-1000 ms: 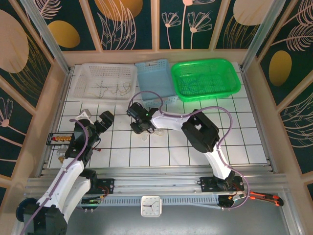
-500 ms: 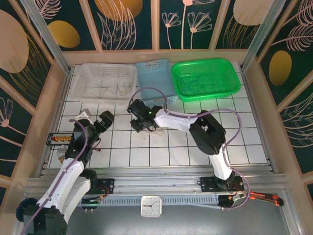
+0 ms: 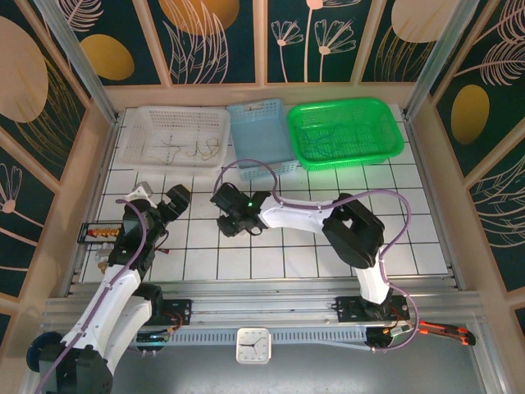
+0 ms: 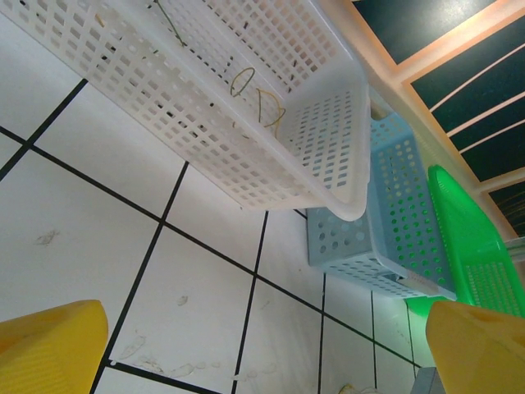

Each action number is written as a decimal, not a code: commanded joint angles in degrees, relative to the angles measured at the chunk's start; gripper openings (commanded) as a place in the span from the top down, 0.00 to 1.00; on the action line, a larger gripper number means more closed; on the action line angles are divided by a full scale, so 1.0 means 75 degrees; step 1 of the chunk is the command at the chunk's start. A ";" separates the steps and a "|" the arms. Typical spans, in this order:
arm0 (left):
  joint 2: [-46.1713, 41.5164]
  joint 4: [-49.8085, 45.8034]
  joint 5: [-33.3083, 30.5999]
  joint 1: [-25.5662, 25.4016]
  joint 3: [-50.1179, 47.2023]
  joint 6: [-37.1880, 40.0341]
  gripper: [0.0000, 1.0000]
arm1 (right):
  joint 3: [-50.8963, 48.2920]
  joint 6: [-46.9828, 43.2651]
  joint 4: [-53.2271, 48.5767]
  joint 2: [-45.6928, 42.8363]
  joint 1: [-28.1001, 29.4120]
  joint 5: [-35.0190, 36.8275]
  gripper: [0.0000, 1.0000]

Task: Untangle the cables

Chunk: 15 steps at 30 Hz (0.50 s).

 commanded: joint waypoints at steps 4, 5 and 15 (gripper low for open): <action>-0.0109 0.0007 0.0026 -0.0024 0.0252 -0.0077 0.01 | -0.0117 0.0301 -0.0161 0.0231 -0.0006 0.0476 0.66; -0.0112 0.0007 0.0022 -0.0029 0.0241 -0.0083 0.01 | -0.0117 0.0301 -0.0159 0.0273 -0.0011 0.0484 0.66; -0.0134 0.0030 0.0011 -0.0025 0.0229 -0.0121 0.01 | -0.0205 0.0378 -0.0124 0.0517 -0.0011 0.0611 0.65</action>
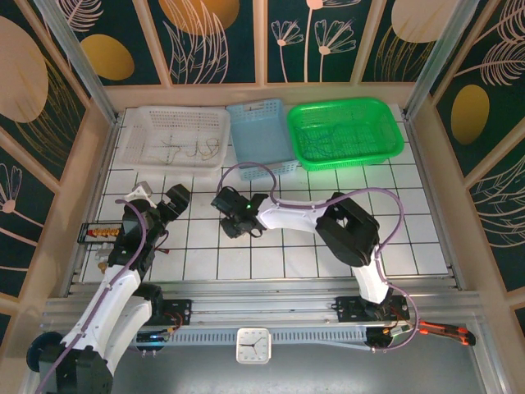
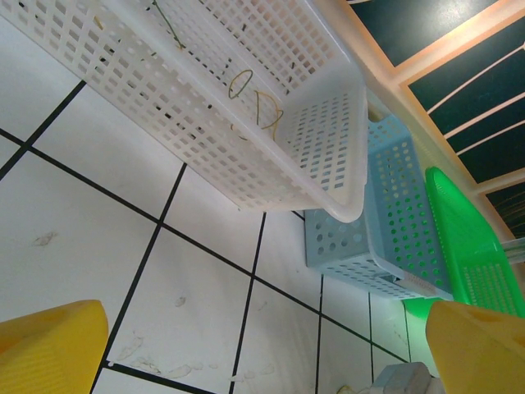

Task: Untangle the cables

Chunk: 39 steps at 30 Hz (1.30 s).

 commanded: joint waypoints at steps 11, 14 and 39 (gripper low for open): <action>-0.0099 0.0068 -0.0038 -0.0023 0.0194 -0.0099 0.01 | -0.0199 0.0196 0.0021 0.0446 -0.0014 0.0118 0.75; -0.0101 0.0057 -0.0036 -0.0019 0.0193 -0.0096 0.01 | -0.0181 0.0153 0.0023 0.0397 -0.0025 0.0079 0.94; 0.0595 0.2001 0.1860 -0.0506 0.0947 0.0622 0.01 | 0.0387 0.0897 0.0637 -0.3939 -0.1240 -0.0716 1.00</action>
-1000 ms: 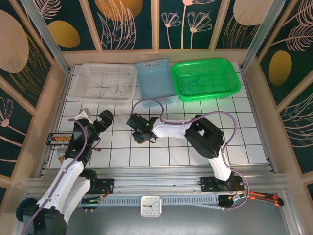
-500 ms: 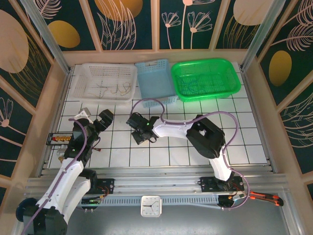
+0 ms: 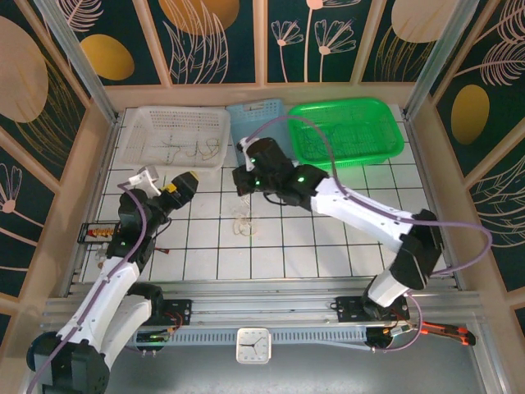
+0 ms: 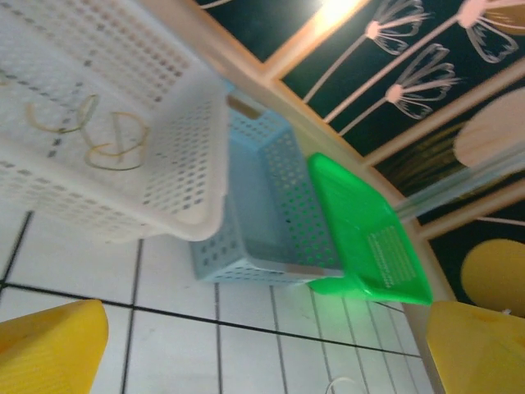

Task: Untangle the cables

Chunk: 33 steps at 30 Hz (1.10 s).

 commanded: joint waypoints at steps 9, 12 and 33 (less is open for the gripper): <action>0.0568 0.1830 0.0851 -0.1090 0.0031 0.0907 0.01 | -0.0098 0.0710 0.0570 -0.1379 -0.0686 -0.0494 1.00; 0.0780 0.1864 0.0847 -0.1489 0.0105 0.1344 0.01 | -0.0393 0.0754 0.0628 -0.1493 -0.0702 -0.0449 1.00; 0.2815 0.3391 0.0578 -0.3389 0.0212 0.2710 0.01 | -0.2640 0.1167 0.1496 -0.2349 -0.0742 -0.0392 1.00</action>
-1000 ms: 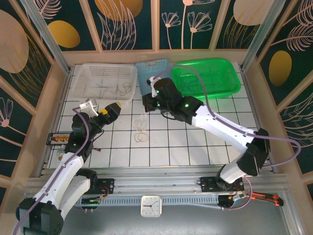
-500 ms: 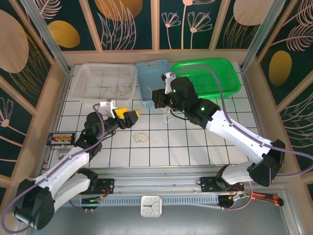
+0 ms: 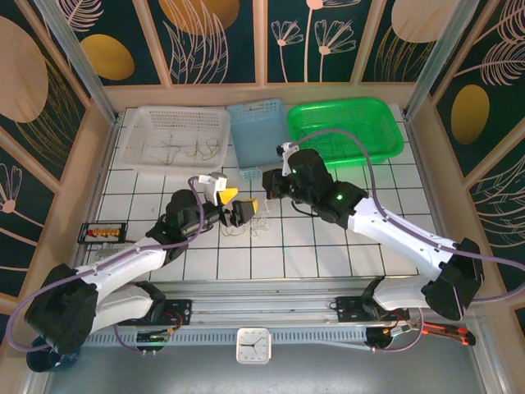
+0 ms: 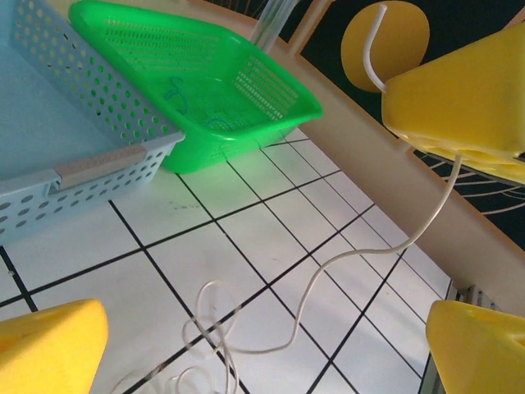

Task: Untangle the cables

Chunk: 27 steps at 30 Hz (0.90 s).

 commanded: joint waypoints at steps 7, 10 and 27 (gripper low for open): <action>0.0683 0.0957 0.0111 -0.0326 0.0321 0.0514 0.01 | -0.0075 0.0201 0.0494 -0.0242 0.0043 -0.0262 1.00; 0.0987 0.1140 0.0187 -0.0493 0.0370 0.0594 0.01 | -0.0042 0.0197 0.0497 -0.0278 0.0071 -0.0268 1.00; 0.2354 0.2468 -0.0068 -0.0762 0.0420 0.0576 0.10 | 0.0154 0.0762 0.1226 -0.0487 0.0428 -0.0703 1.00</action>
